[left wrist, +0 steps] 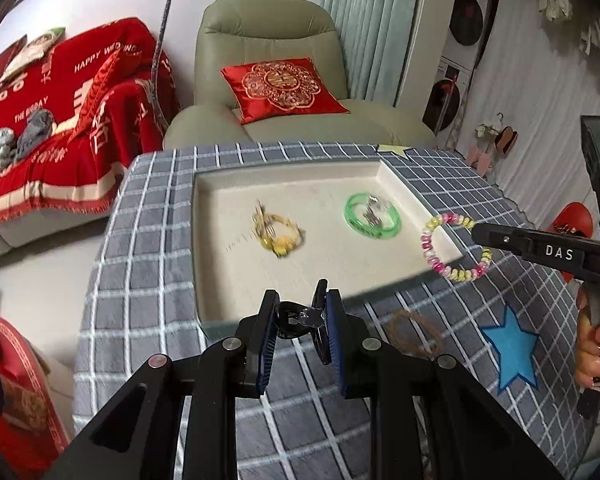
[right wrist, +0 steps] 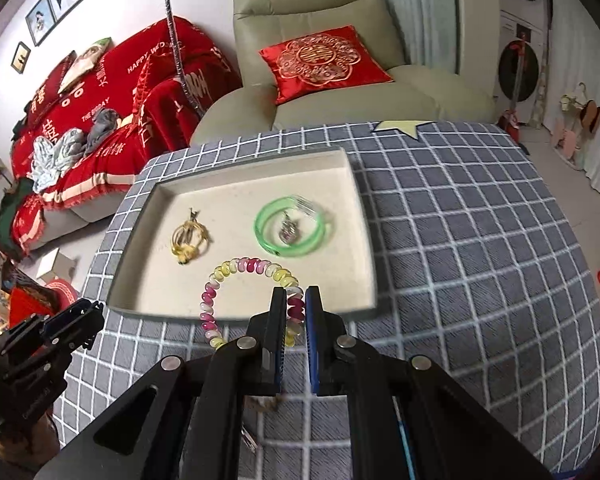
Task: Organize jewelry
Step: 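Carry the black clip and beaded bracelet into the white tray and open both grippers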
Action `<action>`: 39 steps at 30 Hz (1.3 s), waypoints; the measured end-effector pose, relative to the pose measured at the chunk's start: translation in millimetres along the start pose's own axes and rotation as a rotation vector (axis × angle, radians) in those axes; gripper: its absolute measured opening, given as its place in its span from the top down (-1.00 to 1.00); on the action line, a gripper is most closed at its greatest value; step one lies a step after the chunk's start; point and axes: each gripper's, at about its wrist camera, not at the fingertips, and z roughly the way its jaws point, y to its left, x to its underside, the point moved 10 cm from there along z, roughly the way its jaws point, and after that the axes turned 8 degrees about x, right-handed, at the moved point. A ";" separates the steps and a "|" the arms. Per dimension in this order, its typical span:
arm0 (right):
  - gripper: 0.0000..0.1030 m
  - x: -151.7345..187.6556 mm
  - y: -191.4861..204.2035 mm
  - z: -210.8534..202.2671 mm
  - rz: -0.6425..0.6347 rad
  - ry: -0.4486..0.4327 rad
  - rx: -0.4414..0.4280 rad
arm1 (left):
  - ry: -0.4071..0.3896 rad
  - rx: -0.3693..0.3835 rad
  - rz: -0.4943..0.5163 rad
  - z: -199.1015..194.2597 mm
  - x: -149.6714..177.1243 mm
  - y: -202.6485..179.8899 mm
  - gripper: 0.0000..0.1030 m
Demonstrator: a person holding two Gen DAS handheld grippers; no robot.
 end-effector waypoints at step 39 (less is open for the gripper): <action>0.81 -28.5 -4.4 124.4 0.020 0.112 0.096 | 0.157 -0.096 0.006 127.1 -26.5 45.8 0.21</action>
